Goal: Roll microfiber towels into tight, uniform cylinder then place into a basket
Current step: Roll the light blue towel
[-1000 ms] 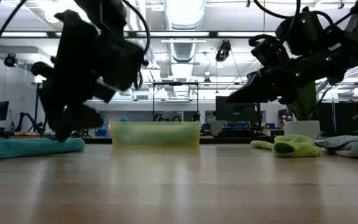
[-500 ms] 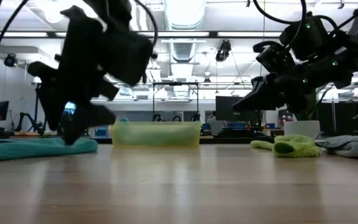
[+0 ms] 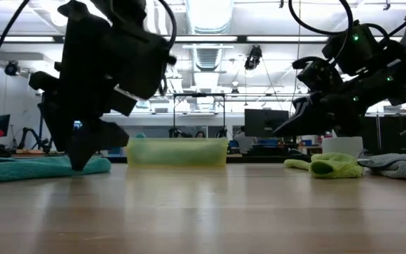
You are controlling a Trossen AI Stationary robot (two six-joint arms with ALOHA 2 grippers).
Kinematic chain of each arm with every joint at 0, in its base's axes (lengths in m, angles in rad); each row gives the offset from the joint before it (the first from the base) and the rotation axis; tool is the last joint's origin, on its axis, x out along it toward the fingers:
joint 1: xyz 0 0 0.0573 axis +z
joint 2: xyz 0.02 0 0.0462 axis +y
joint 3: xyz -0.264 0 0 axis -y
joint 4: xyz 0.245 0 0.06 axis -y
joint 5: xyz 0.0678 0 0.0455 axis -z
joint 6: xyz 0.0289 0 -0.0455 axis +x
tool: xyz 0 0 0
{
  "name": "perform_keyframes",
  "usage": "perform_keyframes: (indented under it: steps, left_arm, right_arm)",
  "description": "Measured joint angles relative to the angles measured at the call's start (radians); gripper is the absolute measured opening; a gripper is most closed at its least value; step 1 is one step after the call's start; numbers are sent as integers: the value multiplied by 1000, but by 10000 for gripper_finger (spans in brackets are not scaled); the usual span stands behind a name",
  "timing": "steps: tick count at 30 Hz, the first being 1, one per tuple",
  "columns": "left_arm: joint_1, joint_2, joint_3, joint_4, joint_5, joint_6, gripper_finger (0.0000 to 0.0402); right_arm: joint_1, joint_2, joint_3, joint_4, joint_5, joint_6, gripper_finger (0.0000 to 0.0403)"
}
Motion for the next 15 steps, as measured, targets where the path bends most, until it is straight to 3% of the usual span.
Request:
perform_keyframes:
  steps: [8, 15]
  left_arm:
    - [-1, 44, -1, -15, -53, 2, 256]
    - [-4, 80, -4, -21, -161, -6, 256]
  right_arm:
    - [0, 0, -18, 1, 0, 40, 9]
    - [0, 0, -33, -1, 0, 51, 9]
